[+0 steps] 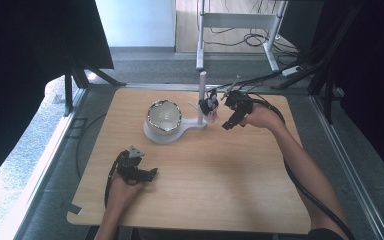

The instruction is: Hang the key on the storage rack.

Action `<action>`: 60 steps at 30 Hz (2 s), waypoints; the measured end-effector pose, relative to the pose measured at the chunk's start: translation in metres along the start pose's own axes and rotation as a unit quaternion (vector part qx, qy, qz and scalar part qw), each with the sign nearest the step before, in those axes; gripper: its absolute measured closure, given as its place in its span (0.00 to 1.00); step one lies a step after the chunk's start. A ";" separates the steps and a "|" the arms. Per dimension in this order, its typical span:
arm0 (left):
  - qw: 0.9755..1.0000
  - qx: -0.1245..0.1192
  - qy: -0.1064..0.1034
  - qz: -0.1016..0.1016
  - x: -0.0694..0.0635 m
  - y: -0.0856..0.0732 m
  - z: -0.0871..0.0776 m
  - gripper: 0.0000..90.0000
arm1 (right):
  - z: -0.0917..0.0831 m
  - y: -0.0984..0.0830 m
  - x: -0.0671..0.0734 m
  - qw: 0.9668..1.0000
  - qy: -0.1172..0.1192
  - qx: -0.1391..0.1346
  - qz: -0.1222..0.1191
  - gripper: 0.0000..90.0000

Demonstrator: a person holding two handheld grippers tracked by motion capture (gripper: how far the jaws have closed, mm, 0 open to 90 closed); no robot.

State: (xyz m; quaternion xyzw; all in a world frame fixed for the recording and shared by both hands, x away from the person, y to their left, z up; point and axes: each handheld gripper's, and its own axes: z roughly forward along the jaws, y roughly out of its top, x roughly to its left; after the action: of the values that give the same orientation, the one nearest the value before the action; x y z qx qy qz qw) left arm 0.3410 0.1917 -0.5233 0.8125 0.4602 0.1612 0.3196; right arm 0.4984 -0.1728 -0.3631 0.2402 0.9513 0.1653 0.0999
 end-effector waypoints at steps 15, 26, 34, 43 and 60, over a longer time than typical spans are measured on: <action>1.000 0.000 0.000 0.000 0.000 0.000 0.000 0.02 | -0.006 -0.020 0.008 1.000 -0.016 -0.004 -0.006 0.12; 1.000 0.000 0.000 0.001 0.000 0.000 0.000 0.02 | -0.013 -0.036 0.013 1.000 -0.025 -0.015 -0.004 0.13; 1.000 0.000 0.000 0.000 0.000 0.000 0.000 0.02 | -0.015 -0.048 0.016 0.999 -0.030 -0.024 -0.005 0.12; 1.000 0.000 0.000 0.000 0.000 0.000 0.000 0.02 | -0.023 -0.068 0.020 0.999 -0.037 -0.034 0.002 0.08; 1.000 0.000 0.000 0.000 0.000 0.000 0.000 0.02 | -0.034 -0.109 0.022 0.997 -0.050 -0.051 0.023 0.07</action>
State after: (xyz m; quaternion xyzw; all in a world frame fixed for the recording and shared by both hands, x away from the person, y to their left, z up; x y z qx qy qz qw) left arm 0.3410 0.1917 -0.5233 0.8125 0.4600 0.1616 0.3197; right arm 0.4241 -0.2611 -0.3736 0.2648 0.9296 0.2036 0.1556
